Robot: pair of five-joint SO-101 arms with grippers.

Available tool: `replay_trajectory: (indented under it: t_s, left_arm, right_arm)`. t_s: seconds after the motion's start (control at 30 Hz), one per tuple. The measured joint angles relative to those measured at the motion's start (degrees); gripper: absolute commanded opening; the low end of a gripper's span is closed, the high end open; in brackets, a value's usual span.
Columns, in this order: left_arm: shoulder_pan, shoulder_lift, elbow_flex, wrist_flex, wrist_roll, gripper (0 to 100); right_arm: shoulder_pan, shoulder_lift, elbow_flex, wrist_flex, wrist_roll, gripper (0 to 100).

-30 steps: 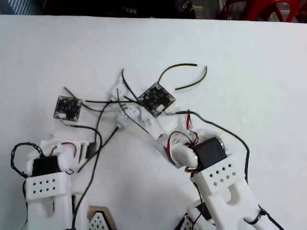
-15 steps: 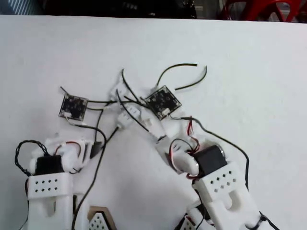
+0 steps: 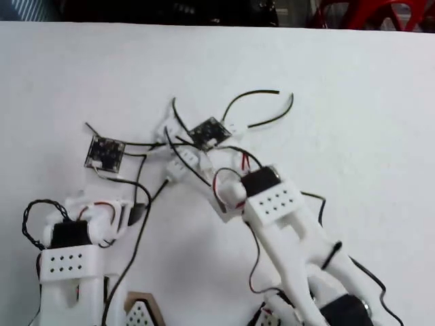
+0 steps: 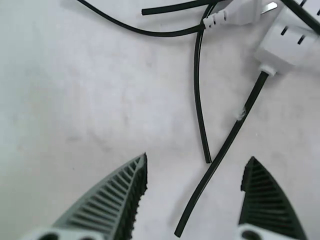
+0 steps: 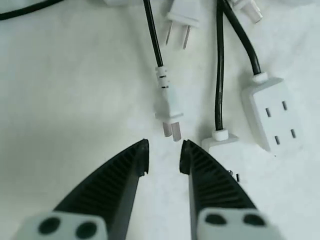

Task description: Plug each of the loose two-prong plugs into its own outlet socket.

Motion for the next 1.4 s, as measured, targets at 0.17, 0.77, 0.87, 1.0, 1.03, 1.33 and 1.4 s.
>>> replay_trajectory:
  t_s: [0.17,0.77,0.87,1.0,1.03,1.33,1.4]
  left_arm:
    - [0.0,0.0,0.3,0.0,0.0,30]
    - [0.0,0.1,2.0,-1.9,0.0,30]
    - [0.0,0.1,2.0,-1.9,0.0,30]
    - [0.0,0.1,2.0,-1.9,0.0,30]
    - [0.0,0.1,2.0,-1.9,0.0,30]
    - [0.0,0.1,2.0,-1.9,0.0,30]
    - [0.0,0.1,2.0,-1.9,0.0,30]
  right_arm:
    - [0.0,9.4,-5.6,0.0,0.0,11.2]
    - [0.0,28.9,-16.4,1.1,1.8,1.9]
    - [-0.8,26.6,-16.4,4.0,3.7,1.9]
    - [-2.2,23.8,-16.3,5.7,3.9,2.1]
    - [-2.5,23.7,-16.3,5.7,3.9,2.3]
    - [-4.0,23.7,-16.3,6.2,3.9,12.6]
    - [-4.0,23.7,-16.3,6.2,3.9,12.6]
